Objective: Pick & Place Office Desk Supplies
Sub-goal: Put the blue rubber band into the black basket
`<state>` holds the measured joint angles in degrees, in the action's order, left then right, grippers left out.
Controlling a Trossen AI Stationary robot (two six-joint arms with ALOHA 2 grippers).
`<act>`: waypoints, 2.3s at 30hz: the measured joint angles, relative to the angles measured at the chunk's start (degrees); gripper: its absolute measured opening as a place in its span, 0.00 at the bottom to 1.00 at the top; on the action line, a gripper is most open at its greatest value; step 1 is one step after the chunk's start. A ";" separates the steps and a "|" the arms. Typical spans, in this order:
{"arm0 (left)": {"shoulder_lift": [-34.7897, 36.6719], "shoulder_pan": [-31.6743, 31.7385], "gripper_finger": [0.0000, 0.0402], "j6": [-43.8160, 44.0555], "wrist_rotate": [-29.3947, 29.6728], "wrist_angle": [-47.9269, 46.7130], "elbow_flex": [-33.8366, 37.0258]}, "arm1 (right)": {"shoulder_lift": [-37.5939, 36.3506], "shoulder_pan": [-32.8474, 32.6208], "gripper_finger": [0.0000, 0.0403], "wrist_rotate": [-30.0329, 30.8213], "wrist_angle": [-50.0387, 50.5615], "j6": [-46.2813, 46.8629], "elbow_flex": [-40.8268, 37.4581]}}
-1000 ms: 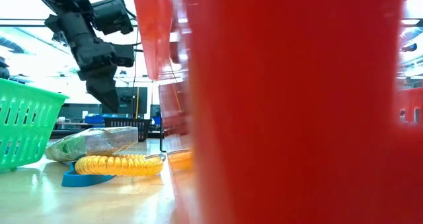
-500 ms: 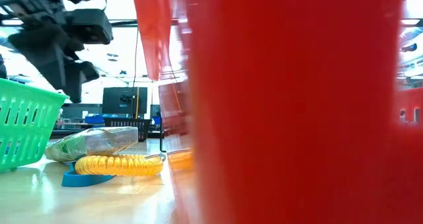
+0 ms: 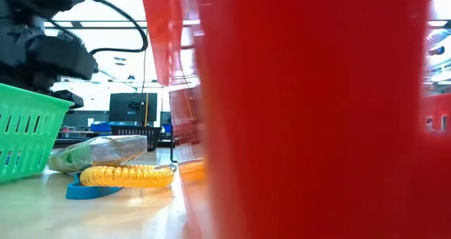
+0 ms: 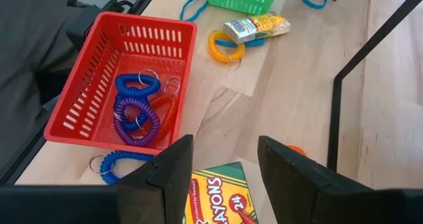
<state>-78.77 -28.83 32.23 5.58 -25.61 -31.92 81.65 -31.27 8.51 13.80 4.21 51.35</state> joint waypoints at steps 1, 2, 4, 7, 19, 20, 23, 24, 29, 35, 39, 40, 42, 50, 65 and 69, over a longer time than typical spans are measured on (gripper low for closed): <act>-0.95 -0.12 0.51 0.20 0.80 0.00 -0.10 | 0.00 0.00 0.44 0.00 -0.02 0.00 0.00; -1.81 -0.16 0.51 0.42 1.47 0.03 -0.23 | 0.00 0.00 0.44 0.00 0.00 0.00 0.00; -3.17 -0.18 0.51 0.81 2.48 -0.06 -0.31 | 0.00 0.00 0.44 -0.01 0.00 0.27 0.00; -3.80 -0.16 0.47 1.08 2.72 -0.33 -0.33 | 0.01 0.00 0.44 -0.03 0.07 1.08 0.00; -4.01 -0.07 0.02 0.90 2.48 0.45 -0.15 | 0.00 0.00 0.44 -0.04 0.13 1.39 0.00; -4.01 -0.07 0.01 0.54 2.25 0.53 -0.14 | 0.00 0.00 0.44 -0.04 0.13 1.39 0.00; -3.16 -0.07 0.01 -0.16 2.19 1.37 0.07 | 0.00 0.00 0.44 -0.04 0.14 1.42 0.00; -2.53 -0.07 0.01 -0.31 2.49 1.77 0.19 | 0.00 0.00 0.44 -0.04 0.13 1.43 0.00; 1.69 -0.05 0.01 -3.96 6.52 8.11 0.23 | 0.01 0.00 0.44 -0.04 0.12 1.49 0.00; 4.41 0.11 0.00 -8.17 11.85 11.24 0.21 | 0.00 0.00 0.44 -0.04 -0.23 1.46 0.00; 4.42 0.17 0.00 -9.80 17.08 11.86 0.22 | 0.00 0.00 0.44 -0.04 -0.57 1.36 0.00; 4.42 0.23 0.00 -10.23 17.93 12.48 0.20 | 0.00 0.00 0.44 -0.04 -0.69 1.36 0.00; 4.42 0.62 0.00 -11.60 18.71 14.34 0.22 | 0.00 0.00 0.44 -0.04 -0.80 1.36 0.00; 4.75 4.73 0.00 -19.97 16.31 40.01 7.07 | 0.00 0.00 0.44 -0.04 -1.18 1.38 0.00; 8.56 17.94 0.00 -26.28 13.27 77.37 25.55 | 0.00 0.00 0.44 -0.04 -1.18 1.41 0.00; 10.34 21.69 0.00 -28.25 17.37 75.01 25.59 | 0.00 0.00 0.44 -0.04 -1.20 1.43 0.00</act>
<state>-68.43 -7.14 3.98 22.95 49.41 -6.33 81.65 -31.27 8.47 12.60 5.64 51.35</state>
